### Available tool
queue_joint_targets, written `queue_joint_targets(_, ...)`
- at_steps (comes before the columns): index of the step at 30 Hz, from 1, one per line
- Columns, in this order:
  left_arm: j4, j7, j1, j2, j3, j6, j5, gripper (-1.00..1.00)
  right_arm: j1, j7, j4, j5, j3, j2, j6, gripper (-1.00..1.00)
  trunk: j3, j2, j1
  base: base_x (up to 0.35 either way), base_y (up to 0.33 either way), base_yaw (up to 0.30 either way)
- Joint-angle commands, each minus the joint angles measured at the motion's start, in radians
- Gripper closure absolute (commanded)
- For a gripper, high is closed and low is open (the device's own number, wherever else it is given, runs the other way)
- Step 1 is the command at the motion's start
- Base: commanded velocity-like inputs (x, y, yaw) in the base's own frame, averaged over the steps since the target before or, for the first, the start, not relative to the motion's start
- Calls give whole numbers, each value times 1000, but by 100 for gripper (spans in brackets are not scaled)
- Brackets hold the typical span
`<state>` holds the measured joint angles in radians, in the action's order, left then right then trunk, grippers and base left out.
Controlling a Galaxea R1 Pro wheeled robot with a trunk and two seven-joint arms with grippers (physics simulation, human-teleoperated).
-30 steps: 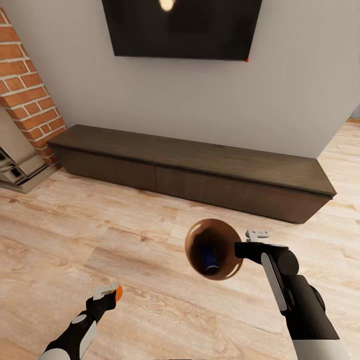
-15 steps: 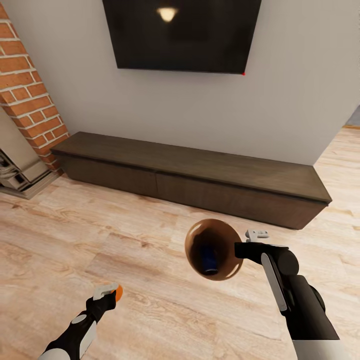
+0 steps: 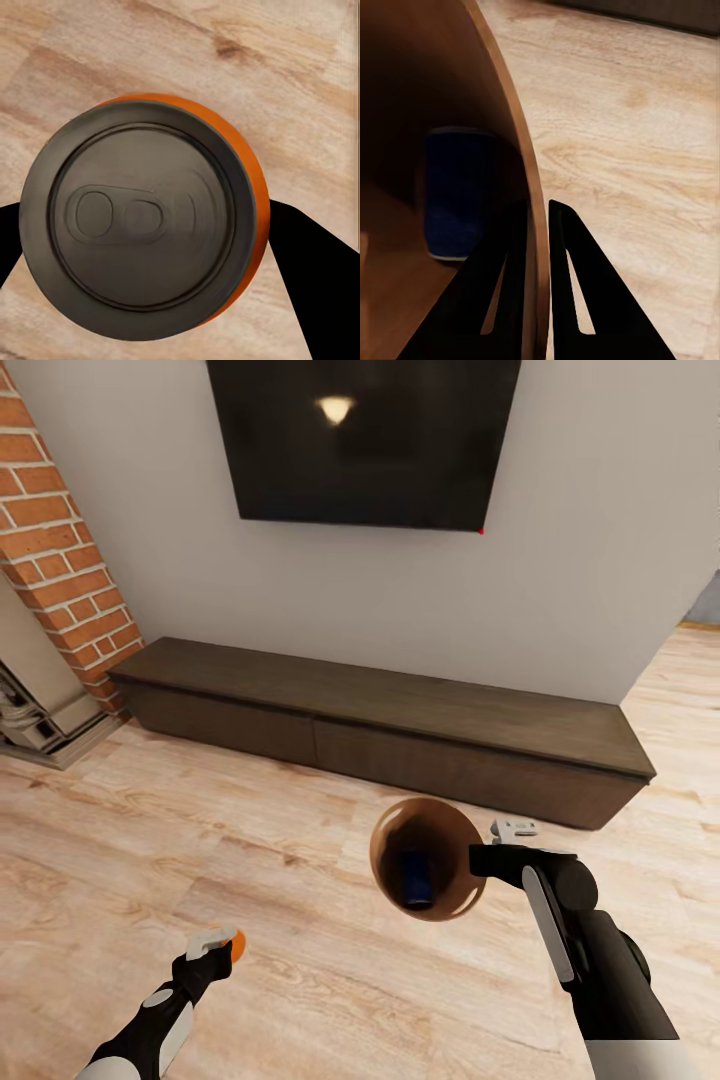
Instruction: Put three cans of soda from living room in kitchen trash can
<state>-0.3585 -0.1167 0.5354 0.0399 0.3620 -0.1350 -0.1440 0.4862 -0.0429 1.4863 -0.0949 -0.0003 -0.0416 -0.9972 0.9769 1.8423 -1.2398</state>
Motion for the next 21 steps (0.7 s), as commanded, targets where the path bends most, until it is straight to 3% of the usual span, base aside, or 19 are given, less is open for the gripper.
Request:
queue_joint_targets(1,0,0,0,0,0,0,0,100,0,-6,0,-20,0,0,0,100,-5,-7,4,0,0,0)
queue_joint_targets(21,0,0,0,0,0,0,0,100,-1,-6,0,-20,0,0,0,100,-101,-147,81,0,0,0)
